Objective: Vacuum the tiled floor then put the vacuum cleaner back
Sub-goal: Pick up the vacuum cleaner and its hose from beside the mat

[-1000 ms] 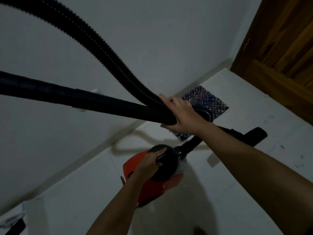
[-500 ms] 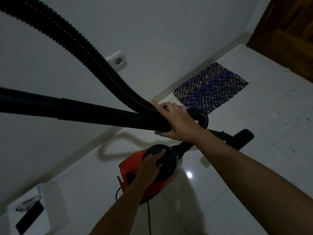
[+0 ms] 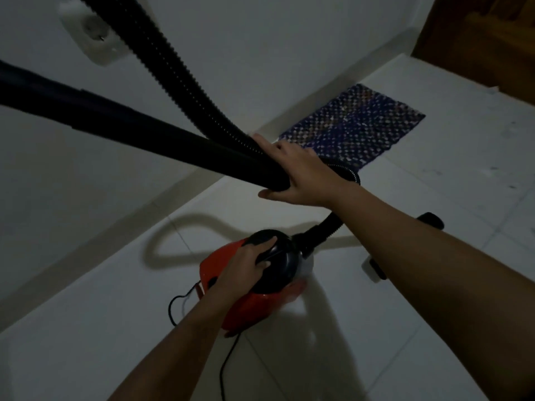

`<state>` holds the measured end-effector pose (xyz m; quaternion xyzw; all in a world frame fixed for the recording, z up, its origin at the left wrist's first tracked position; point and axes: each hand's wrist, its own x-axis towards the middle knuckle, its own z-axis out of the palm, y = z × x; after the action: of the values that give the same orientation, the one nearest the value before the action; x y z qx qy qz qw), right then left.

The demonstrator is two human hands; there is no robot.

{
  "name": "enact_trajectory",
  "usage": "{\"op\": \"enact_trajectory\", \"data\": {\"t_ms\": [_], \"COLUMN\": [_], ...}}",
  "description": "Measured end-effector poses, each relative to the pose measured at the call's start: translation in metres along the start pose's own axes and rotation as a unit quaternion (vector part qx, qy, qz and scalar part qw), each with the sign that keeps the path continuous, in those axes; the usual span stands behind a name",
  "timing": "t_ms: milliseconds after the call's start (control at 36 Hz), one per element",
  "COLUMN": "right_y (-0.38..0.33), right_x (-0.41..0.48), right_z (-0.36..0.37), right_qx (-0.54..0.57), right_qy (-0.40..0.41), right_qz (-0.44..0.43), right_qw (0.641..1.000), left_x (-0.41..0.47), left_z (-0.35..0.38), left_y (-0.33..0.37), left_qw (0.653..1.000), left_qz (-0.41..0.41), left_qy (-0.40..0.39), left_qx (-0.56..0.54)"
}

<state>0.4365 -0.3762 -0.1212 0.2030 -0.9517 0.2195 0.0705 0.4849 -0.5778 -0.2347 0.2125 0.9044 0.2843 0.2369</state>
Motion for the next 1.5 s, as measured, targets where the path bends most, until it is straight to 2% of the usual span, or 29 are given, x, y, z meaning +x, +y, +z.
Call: {"op": "enact_trajectory", "data": {"t_ms": [333, 500, 611, 972, 1056, 1139, 1194, 1306, 1500], "right_y": [0.024, 0.016, 0.008, -0.006, -0.01, -0.012, -0.012, -0.011, -0.01], "right_x": [0.006, 0.006, 0.0, -0.007, -0.006, -0.005, -0.004, -0.004, -0.001], "right_z": [0.048, 0.054, 0.056, 0.08, 0.084, 0.089, 0.093, 0.097, 0.104], "right_qx": [-0.026, -0.031, -0.048, -0.067, -0.07, -0.069, -0.07, -0.075, -0.074], "right_qy": [0.079, 0.102, 0.104, 0.164, 0.169, 0.175, 0.177, 0.167, 0.146], "right_qz": [-0.057, -0.071, -0.06, -0.014, -0.017, -0.024, -0.026, -0.025, -0.023], "right_qw": [0.995, 0.992, 0.992, 0.984, 0.983, 0.982, 0.981, 0.983, 0.986], "left_x": [0.05, 0.04, 0.03, 0.012, -0.004, -0.019, -0.026, -0.027, -0.024], "left_z": [0.013, 0.013, 0.02, 0.03, 0.035, 0.059, 0.082, 0.119, 0.126], "left_y": [-0.021, -0.028, -0.031, -0.047, -0.059, -0.081, -0.095, -0.113, -0.118], "left_qw": [0.996, 0.996, 0.996, 0.989, 0.964, 0.888, 0.85, 0.851, 0.819], "left_qz": [0.062, 0.074, 0.073, 0.072, 0.019, -0.125, -0.183, -0.191, -0.2], "left_qy": [0.054, 0.039, 0.03, 0.108, 0.228, 0.343, 0.348, 0.325, 0.307], "left_qx": [-0.018, -0.024, -0.033, -0.076, -0.137, -0.28, -0.35, -0.366, -0.442]}}
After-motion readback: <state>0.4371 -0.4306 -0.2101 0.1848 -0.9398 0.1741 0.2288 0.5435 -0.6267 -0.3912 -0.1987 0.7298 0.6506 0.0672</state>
